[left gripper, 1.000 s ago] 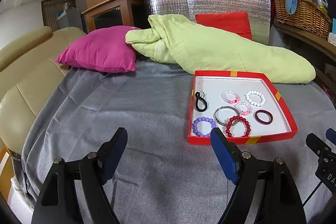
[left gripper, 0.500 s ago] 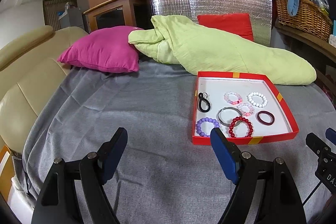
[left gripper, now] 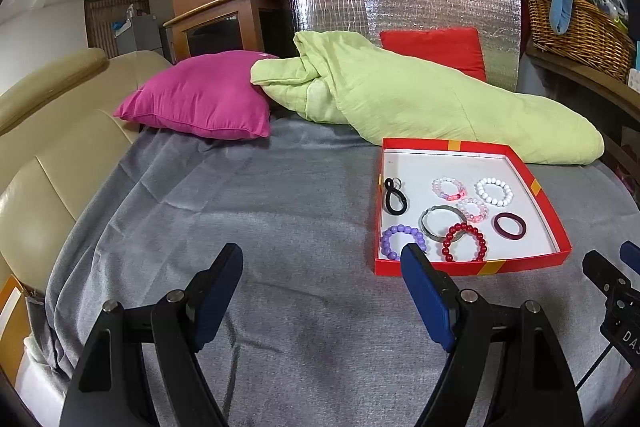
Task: Organize jewelry
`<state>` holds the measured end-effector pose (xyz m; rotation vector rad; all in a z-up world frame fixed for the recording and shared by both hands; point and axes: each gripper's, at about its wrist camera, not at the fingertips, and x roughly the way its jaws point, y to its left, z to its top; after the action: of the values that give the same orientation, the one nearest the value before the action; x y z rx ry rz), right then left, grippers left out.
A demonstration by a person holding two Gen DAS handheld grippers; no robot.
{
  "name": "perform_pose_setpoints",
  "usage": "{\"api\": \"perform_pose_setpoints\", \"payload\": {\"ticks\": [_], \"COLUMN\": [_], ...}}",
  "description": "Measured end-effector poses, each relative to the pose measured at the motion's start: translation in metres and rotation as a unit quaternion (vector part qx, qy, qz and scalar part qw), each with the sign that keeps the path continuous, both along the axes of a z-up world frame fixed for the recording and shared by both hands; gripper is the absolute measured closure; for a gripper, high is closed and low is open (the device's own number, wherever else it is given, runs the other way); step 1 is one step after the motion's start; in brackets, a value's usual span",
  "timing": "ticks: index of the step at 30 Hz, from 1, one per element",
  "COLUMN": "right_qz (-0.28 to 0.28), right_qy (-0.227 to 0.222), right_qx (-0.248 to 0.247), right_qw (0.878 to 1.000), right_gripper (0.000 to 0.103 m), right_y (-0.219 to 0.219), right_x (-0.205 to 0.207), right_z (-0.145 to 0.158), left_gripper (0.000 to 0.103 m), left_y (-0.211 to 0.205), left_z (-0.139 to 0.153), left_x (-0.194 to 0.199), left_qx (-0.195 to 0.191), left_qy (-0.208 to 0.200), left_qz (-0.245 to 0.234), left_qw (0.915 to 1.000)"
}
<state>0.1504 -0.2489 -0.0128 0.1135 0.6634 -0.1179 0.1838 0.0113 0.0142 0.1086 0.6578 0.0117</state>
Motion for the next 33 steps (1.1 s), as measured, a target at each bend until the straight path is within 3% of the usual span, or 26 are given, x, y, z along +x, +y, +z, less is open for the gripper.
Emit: {"api": "perform_pose_setpoints", "payload": {"ticks": [33], "right_qz": [0.007], "right_qy": [-0.013], "right_qx": [-0.017], "right_qw": [1.000], "right_gripper": [0.027], "right_y": [-0.0016], "right_x": [-0.0055], "right_z": [0.0029], "left_gripper": [0.021], "left_y": [-0.0017], "left_z": [0.0020], "left_x": [-0.0042], "left_qx": [0.010], "left_qy": [-0.006], "left_qz": [-0.001], "left_qw": [0.9999]}}
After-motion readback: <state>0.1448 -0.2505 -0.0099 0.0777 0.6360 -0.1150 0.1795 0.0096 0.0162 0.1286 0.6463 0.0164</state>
